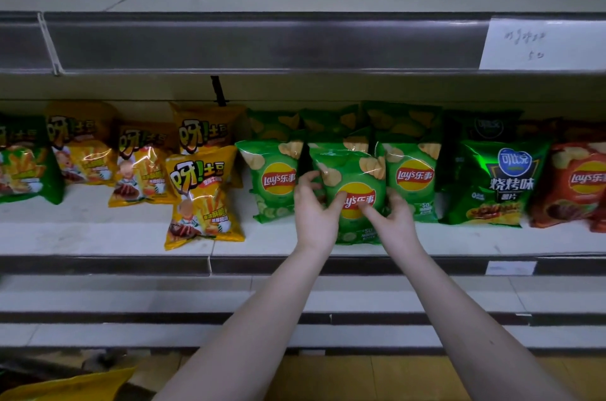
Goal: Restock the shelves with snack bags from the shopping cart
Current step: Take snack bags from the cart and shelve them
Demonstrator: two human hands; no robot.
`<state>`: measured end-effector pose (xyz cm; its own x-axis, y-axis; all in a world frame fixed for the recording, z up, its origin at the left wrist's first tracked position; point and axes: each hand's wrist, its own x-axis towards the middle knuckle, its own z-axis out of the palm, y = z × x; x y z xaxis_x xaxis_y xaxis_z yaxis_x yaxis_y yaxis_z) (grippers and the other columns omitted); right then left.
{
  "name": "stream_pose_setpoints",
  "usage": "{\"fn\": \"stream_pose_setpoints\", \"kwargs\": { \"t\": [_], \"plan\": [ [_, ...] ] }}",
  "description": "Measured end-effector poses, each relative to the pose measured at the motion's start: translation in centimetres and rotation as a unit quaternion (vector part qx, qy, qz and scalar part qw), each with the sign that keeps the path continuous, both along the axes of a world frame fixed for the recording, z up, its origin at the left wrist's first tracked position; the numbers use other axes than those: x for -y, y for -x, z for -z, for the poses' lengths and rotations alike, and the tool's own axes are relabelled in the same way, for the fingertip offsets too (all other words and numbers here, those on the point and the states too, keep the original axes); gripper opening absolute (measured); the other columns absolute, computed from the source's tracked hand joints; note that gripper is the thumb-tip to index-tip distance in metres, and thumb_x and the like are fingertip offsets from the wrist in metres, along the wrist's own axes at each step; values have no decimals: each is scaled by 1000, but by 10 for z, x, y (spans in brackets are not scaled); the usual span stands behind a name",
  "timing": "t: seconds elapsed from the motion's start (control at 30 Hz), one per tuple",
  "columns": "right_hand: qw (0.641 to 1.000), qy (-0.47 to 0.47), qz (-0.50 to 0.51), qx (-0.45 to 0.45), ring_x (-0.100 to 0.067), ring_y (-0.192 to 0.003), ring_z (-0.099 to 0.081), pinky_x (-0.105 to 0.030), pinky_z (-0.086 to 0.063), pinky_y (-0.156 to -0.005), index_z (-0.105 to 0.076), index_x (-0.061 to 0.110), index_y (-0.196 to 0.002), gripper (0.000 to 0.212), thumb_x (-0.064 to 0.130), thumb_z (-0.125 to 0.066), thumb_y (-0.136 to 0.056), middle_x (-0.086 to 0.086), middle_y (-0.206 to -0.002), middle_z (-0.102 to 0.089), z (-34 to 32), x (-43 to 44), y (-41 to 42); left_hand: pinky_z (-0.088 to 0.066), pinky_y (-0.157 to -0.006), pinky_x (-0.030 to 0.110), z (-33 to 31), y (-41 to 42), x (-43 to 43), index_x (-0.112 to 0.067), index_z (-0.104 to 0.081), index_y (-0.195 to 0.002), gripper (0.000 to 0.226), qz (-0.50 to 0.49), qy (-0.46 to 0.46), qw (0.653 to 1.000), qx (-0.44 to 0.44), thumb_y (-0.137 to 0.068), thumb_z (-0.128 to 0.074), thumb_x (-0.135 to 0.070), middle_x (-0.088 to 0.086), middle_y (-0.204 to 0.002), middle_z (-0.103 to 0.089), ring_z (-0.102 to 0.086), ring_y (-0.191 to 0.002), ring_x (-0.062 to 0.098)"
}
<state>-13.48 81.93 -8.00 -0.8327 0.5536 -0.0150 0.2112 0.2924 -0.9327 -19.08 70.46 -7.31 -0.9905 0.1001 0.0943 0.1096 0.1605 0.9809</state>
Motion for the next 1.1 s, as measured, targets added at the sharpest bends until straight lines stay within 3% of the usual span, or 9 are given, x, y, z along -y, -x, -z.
{"fn": "stream_pose_setpoints", "kwargs": {
  "t": [0.07, 0.13, 0.23, 0.43, 0.57, 0.63, 0.87, 1.03, 1.1],
  "plan": [
    [1000, 3, 1, 17, -24, -107, -60, -43, -50, -94, -60, 15, -113, 55, 51, -66, -72, -9, -112, -64, 4, 0, 2, -51, -89, 41, 5, 0, -1, -10, -47, -126, 56, 1, 25, 1000, 7, -79, -75, -13, 11, -116, -56, -55, -101, 19],
    [999, 26, 0, 26, -23, -104, -61, -34, -51, -89, -57, 15, -111, 36, 31, -70, -81, -8, -110, -64, 6, 2, 3, -50, -91, 41, 10, 1, -1, -9, -46, -128, 58, 5, 48, 999, 22, -79, -76, -11, 12, -117, -55, -54, -101, 19],
    [999, 49, 6, 23, -22, -102, -63, -23, -51, -81, -53, 5, -120, 40, 15, -68, -85, -10, -110, -65, 14, 2, 4, -50, -91, 42, 16, 3, 0, -11, -45, -128, 58, 6, 52, 998, 41, -78, -76, -10, 13, -118, -54, -55, -101, 21],
    [998, 55, 5, 9, -23, -111, -58, -44, -47, -98, -43, 5, -133, 58, 12, -70, -82, -10, -122, -59, 5, 8, 1, -49, -95, 48, 9, -3, 4, -12, -41, -132, 65, 5, 38, 995, 90, -78, -77, -14, 15, -124, -55, -56, -111, 28],
    [998, 60, -12, -7, -12, -115, -48, -27, -40, -96, -33, 4, -141, 68, 12, -69, -84, -9, -133, -50, -11, 12, -11, -45, -100, 45, -1, -14, 14, -9, -40, -131, 67, -23, 42, 994, 101, -77, -79, -20, 16, -129, -53, -52, -119, 30],
    [998, 53, -26, -19, -15, -120, -45, -22, -35, -94, -30, 3, -143, 70, 13, -68, -85, -10, -138, -46, -20, 14, -23, -45, -100, 45, -11, -28, 20, -9, -40, -129, 65, -37, 39, 995, 87, -78, -78, -21, 15, -128, -53, -52, -119, 31],
    [992, 68, -89, -65, -18, -124, -46, -28, -38, -98, -35, 12, -141, 58, 28, -60, -91, -6, -136, -48, -45, 33, -78, -45, -100, 41, -41, -102, 35, -10, -42, -130, 57, -83, -7, 995, 54, -83, -72, -21, 13, -128, -53, -51, -119, 25],
    [979, 100, -155, -83, -14, -111, -53, -21, -37, -89, -44, 11, -134, 41, 21, -53, -95, -7, -124, -56, -50, 71, -129, -47, -94, 37, -45, -181, 63, -12, -49, -123, 44, -144, -25, 987, 60, -85, -69, -24, 7, -116, -55, -55, -108, 21],
    [971, 115, -195, -81, -12, -106, -56, -16, -41, -82, -47, 10, -132, 37, 20, -51, -96, -7, -123, -57, -48, 93, -151, -48, -89, 29, -42, -214, 84, -13, -51, -120, 39, -174, -37, 983, 55, -86, -68, -22, 7, -112, -57, -57, -105, 20]
  ]
}}
